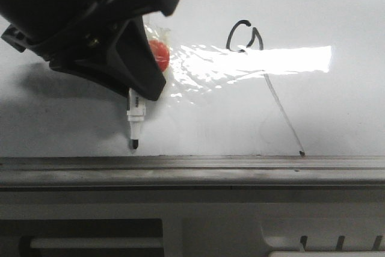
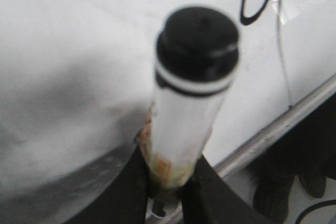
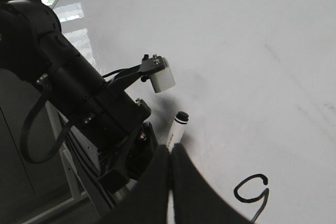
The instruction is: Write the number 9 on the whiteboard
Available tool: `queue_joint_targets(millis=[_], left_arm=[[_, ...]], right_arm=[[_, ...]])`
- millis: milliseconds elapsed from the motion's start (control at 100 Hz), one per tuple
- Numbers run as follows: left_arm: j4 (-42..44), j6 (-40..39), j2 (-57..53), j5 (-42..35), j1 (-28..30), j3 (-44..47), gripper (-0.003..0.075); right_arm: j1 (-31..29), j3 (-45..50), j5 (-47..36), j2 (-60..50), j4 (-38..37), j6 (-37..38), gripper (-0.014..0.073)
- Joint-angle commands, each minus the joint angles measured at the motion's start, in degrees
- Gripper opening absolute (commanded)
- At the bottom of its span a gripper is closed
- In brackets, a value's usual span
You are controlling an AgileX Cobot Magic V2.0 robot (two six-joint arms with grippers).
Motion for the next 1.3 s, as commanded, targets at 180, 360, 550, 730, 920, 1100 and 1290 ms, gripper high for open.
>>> queue_joint_targets(millis=[180, 360, 550, 730, 920, 1100, 1290], left_arm=[[16.6, -15.4, 0.2, -8.3, 0.2, -1.9, -0.0020], [23.3, -21.1, 0.3, -8.2, 0.3, -1.9, -0.0020], [23.4, -21.1, 1.2, -7.9, 0.3, -1.9, -0.0020], [23.1, -21.1, 1.9, -7.9, 0.3, -1.9, -0.0009], [22.8, -21.8, 2.0, -8.0, 0.3, -1.9, 0.0139], [22.8, -22.6, 2.0, -8.5, 0.3, -1.9, 0.0243], [22.8, -22.6, 2.0, -8.6, 0.3, -1.9, 0.0247]], right_arm=[[-0.4, -1.5, -1.9, 0.0, 2.0, -0.5, -0.0069], [-0.4, -1.5, -1.7, 0.0, 2.0, -0.5, -0.0069], [-0.4, -1.5, -1.8, 0.0, 2.0, -0.5, -0.0069], [-0.4, -1.5, -1.8, 0.0, 2.0, -0.5, -0.0069], [-0.4, -1.5, -1.8, 0.0, 2.3, -0.5, -0.0069], [-0.4, -1.5, -1.8, 0.0, 2.6, -0.5, -0.0069], [-0.4, -1.5, -1.8, 0.0, 2.6, -0.5, -0.0069]])
